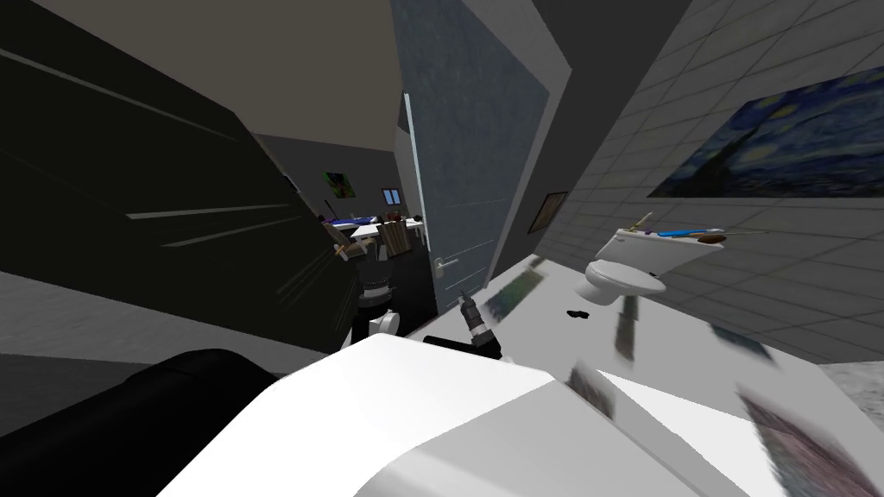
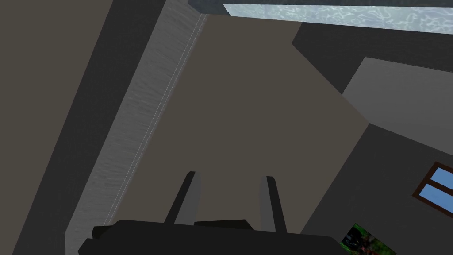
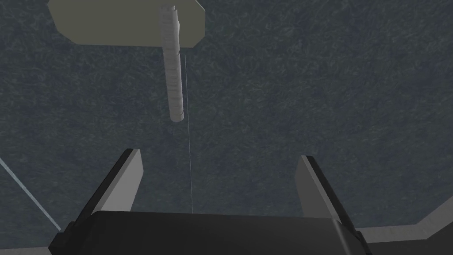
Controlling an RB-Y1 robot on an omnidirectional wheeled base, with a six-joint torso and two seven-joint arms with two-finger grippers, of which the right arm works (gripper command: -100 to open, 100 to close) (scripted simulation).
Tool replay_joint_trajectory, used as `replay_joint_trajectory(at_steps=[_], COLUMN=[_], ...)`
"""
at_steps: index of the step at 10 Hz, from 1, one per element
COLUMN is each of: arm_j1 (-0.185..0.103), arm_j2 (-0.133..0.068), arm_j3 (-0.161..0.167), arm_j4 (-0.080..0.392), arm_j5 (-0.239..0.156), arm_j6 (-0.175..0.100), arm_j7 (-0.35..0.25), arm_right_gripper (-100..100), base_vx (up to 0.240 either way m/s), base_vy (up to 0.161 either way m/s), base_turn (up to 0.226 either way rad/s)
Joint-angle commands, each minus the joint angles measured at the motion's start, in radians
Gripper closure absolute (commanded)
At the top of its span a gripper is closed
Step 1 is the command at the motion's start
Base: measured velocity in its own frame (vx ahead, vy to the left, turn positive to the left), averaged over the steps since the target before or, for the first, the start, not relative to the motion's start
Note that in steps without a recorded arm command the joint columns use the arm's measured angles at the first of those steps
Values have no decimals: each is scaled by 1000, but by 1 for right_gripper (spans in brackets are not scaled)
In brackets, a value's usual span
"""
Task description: Push the door open
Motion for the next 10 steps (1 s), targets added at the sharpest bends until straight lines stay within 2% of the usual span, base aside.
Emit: replay_joint_trajectory(at_steps=[1,6,8,10], arm_j1=[-1,-5,-6,-19], arm_j2=[-5,-19,-22,-8], arm_j3=[27,96,111,105], arm_j4=[26,81,94,103], arm_j5=[26,91,106,99], arm_j6=[-3,1,1,10], arm_j7=[-16,-51,-59,-54], arm_right_gripper=[-100,-100,-100,-100], base_vx=[210,224,216,110], base_vy=[-78,-79,-49,24], base_turn=[56,39,21,27])
